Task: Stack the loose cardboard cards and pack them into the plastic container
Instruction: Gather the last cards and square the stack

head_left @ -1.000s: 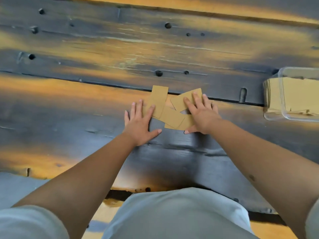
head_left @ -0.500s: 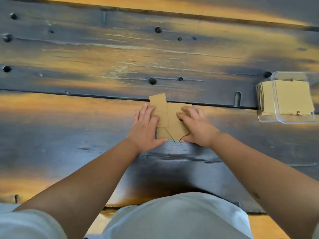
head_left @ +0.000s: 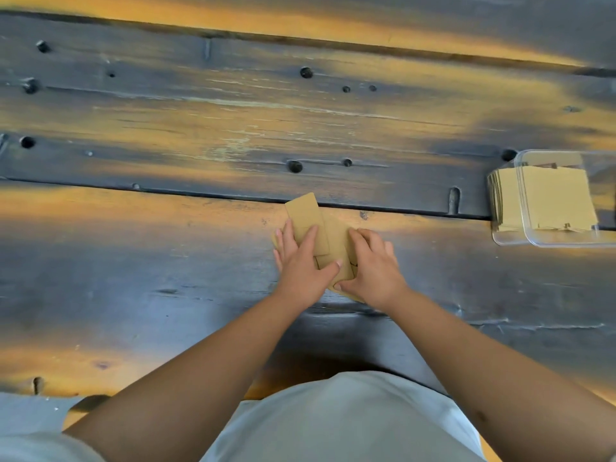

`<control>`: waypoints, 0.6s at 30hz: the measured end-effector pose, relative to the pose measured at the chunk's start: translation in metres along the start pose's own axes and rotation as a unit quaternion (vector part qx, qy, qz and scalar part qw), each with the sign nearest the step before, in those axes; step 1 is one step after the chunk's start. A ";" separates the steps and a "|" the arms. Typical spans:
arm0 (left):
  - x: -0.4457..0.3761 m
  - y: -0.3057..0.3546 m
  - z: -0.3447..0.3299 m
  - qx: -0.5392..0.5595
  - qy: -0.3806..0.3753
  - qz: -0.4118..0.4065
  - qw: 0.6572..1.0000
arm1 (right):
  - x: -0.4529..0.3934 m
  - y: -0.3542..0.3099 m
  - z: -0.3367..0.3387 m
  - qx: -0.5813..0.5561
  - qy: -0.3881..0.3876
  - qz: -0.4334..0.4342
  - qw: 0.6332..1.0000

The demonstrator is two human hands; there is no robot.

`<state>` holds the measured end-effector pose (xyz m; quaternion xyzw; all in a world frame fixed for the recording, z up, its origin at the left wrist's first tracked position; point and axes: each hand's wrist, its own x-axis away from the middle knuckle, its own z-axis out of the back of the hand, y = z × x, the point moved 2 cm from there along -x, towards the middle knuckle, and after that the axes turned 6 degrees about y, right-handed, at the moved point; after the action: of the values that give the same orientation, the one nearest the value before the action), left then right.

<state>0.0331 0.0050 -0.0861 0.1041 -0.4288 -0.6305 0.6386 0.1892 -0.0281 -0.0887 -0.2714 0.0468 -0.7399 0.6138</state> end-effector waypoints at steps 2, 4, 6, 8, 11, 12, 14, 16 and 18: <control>0.004 -0.002 0.010 0.063 0.012 0.014 0.998 | -0.002 -0.002 0.000 0.010 -0.011 -0.015 1.000; 0.008 -0.007 0.020 0.094 -0.002 0.031 0.995 | -0.004 -0.004 0.000 0.013 -0.019 -0.047 0.999; 0.014 -0.010 0.022 0.099 -0.034 0.046 0.993 | -0.004 -0.008 -0.003 -0.002 -0.029 -0.091 0.995; 0.022 -0.007 0.017 0.087 -0.070 0.034 0.993 | -0.004 -0.015 -0.008 -0.036 -0.031 -0.126 0.991; 0.035 -0.002 0.003 0.049 -0.126 -0.013 0.991 | -0.006 -0.023 -0.009 -0.070 -0.027 -0.161 0.984; 0.039 -0.002 0.000 0.037 -0.140 -0.023 0.989 | -0.007 -0.024 -0.007 -0.074 -0.026 -0.165 0.983; 0.044 -0.008 0.001 0.022 -0.146 -0.041 0.988 | -0.009 -0.022 -0.003 -0.089 -0.028 -0.163 0.982; 0.050 -0.018 0.005 -0.021 -0.126 -0.087 0.988 | -0.010 -0.018 0.001 -0.112 -0.027 -0.165 0.980; 0.055 -0.031 0.008 -0.155 -0.098 -0.148 0.972 | -0.010 -0.019 0.002 -0.127 -0.021 -0.183 0.975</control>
<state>-0.0031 -0.0465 -0.0795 0.0044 -0.3662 -0.7839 0.5013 0.1741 -0.0138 -0.0828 -0.3662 0.0767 -0.8219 0.4295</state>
